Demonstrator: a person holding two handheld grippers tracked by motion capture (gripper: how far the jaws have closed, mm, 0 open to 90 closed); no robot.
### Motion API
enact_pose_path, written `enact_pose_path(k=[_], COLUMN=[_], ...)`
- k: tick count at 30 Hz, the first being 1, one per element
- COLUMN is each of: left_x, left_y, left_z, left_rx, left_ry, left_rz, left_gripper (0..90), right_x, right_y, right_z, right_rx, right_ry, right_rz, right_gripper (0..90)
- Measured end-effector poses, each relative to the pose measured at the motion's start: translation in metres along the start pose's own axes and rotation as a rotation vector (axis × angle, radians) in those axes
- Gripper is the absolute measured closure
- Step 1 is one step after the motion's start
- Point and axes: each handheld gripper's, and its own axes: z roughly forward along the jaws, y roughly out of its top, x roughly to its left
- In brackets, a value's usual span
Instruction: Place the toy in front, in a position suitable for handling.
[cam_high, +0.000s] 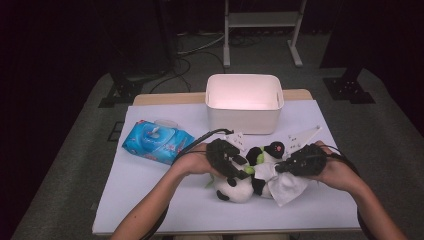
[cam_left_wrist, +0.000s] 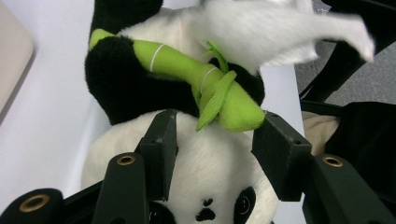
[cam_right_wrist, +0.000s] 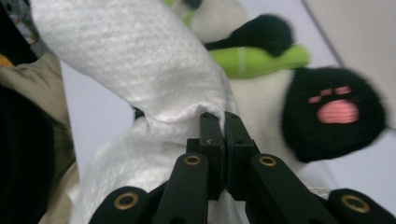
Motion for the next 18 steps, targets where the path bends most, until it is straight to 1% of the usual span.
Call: enact_pose_path(k=[1, 2, 3, 6, 7, 8, 11, 12, 15, 16, 17, 18], left_x=[0.0, 0.0, 0.0, -0.001, -0.001, -0.001, -0.002, -0.002, 0.0, 0.001, 0.001, 0.002], left_y=[-0.001, -0.001, -0.002, -0.002, -0.002, -0.002, -0.003, -0.004, -0.01, -0.012, -0.015, -0.017], left_z=[0.001, 0.001, 0.0, -0.001, -0.003, -0.004, -0.009, -0.011, -0.014, -0.014, -0.013, -0.011], left_rx=[-0.002, -0.005, -0.006, -0.007, -0.01, -0.011, -0.002, -0.001, 0.004, 0.004, 0.009, 0.003], left_ry=[0.0, 0.004, 0.002, 0.003, 0.006, 0.007, 0.034, 0.04, 0.066, 0.069, 0.071, 0.062], left_rz=[-0.001, -0.004, -0.002, -0.001, -0.006, -0.004, -0.004, -0.011, -0.026, -0.037, -0.039, -0.045], left_gripper=[50.4, 50.4, 50.7, 50.2, 49.2, 49.2, 44.1, 42.3, 41.7, 40.3, 39.7, 39.6], right_x=[-0.005, -0.005, -0.008, -0.009, -0.009, -0.009, -0.007, -0.006, -0.002, -0.001, 0.0, 0.001], right_y=[0.001, 0.001, 0.0, -0.002, -0.003, -0.003, -0.007, -0.009, -0.012, -0.012, -0.013, -0.014], right_z=[-0.002, -0.002, 0.0, 0.004, 0.007, 0.007, 0.009, 0.01, 0.011, 0.011, 0.011, 0.01], right_rx=[-0.003, -0.003, 0.012, 0.028, 0.036, 0.036, 0.045, 0.05, 0.062, 0.065, 0.063, 0.062], right_ry=[-0.013, -0.013, -0.018, -0.016, -0.012, -0.012, 0.002, 0.01, 0.023, 0.023, 0.023, 0.023], right_rz=[0.016, 0.016, 0.021, 0.021, 0.018, 0.018, 0.029, 0.03, 0.025, 0.024, 0.025, 0.03], right_gripper=[87.8, 87.8, 87.8, 87.8, 87.9, 87.9, 87.9, 87.9, 87.8, 87.8, 87.8, 87.8])
